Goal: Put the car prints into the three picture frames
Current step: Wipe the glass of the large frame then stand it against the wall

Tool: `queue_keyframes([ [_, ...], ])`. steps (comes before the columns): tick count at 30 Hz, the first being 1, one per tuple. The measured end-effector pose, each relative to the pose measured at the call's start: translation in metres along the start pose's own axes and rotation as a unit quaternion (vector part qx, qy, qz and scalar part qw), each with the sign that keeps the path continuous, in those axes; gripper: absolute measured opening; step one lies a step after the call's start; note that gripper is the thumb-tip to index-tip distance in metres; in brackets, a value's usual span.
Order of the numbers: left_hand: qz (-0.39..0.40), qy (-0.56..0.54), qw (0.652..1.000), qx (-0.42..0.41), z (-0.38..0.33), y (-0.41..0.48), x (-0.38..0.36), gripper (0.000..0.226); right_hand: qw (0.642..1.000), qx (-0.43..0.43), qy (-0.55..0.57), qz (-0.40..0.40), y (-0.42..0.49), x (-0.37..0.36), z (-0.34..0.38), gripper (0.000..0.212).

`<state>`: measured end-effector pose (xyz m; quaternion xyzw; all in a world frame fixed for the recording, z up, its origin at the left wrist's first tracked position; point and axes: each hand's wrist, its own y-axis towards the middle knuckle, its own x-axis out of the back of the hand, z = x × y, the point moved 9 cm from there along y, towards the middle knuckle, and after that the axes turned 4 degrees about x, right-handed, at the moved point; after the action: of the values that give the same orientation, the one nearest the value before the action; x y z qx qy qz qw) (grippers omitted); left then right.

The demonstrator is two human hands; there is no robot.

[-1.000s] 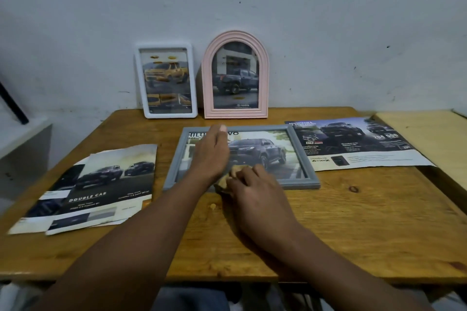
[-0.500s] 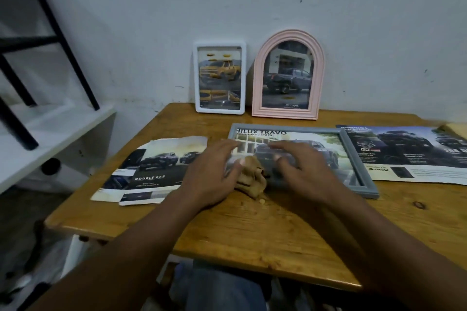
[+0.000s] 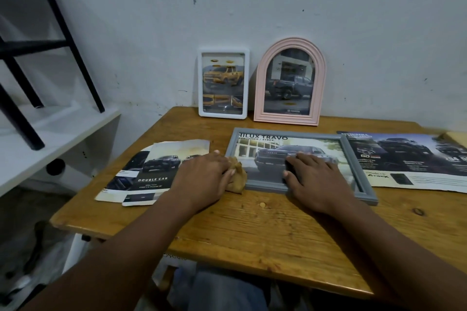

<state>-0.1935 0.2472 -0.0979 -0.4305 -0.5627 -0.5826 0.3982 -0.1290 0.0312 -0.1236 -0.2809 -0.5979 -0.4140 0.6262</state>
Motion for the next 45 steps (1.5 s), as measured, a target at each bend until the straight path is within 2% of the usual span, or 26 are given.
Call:
queue_keyframes([
  [3, 0.017, 0.014, 0.998, 0.057, -0.001, 0.016, -0.008, 0.04, 1.0, 0.002, -0.005, 0.008, 0.0, 0.0, 0.001, 0.059],
  [8, 0.077, -0.013, 0.991, 0.111, 0.002, 0.058, -0.027, 0.044, 1.0, 0.004, -0.011, 0.005, 0.0, 0.0, -0.001, 0.082],
  [12, 0.114, -0.046, 0.984, 0.128, 0.0, 0.097, -0.043, 0.047, 1.0, 0.008, -0.005, 0.011, -0.002, 0.0, 0.0, 0.083],
  [18, 0.104, -0.146, 0.972, 0.154, 0.003, 0.138, -0.058, 0.03, 0.999, -0.004, 0.006, 0.038, -0.001, -0.003, -0.001, 0.082],
  [21, 0.094, -0.188, 0.967, 0.142, 0.008, 0.141, -0.064, 0.026, 0.995, -0.011, 0.041, 0.094, 0.004, -0.002, -0.006, 0.069],
  [24, 0.083, -0.204, 0.968, 0.118, 0.011, 0.133, -0.065, 0.044, 0.993, -0.014, 0.088, 0.08, 0.035, 0.022, -0.008, 0.042],
  [26, 0.072, -0.204, 0.967, 0.138, 0.017, 0.12, -0.059, 0.058, 0.995, 0.033, 0.089, 0.037, 0.073, 0.035, 0.012, 0.042],
  [28, 0.055, -0.199, 0.967, 0.152, 0.02, 0.105, -0.054, 0.065, 0.989, 0.115, 0.093, 0.004, 0.114, 0.032, 0.044, 0.045],
  [32, 0.016, -0.166, 0.97, 0.178, 0.02, 0.087, -0.049, 0.07, 0.976, 0.19, 0.093, 0.053, 0.166, -0.006, 0.085, 0.042],
  [35, -0.006, -0.116, 0.982, 0.147, 0.008, 0.09, -0.043, 0.073, 0.982, 0.174, 0.064, 0.042, 0.173, -0.014, 0.077, 0.03],
  [38, 0.003, -0.079, 0.993, 0.082, -0.007, 0.097, -0.044, 0.064, 0.99, 0.139, 0.024, 0.009, 0.166, -0.008, 0.042, 0.024],
  [41, 0.049, -0.04, 0.998, 0.007, -0.019, 0.099, -0.053, 0.048, 0.996, 0.085, 0.01, 0.011, 0.15, -0.002, -0.008, 0.034],
  [45, 0.07, -0.037, 0.997, -0.006, -0.02, 0.101, -0.056, 0.044, 1.0, 0.018, -0.018, 0.007, 0.118, 0.009, -0.082, 0.04],
])
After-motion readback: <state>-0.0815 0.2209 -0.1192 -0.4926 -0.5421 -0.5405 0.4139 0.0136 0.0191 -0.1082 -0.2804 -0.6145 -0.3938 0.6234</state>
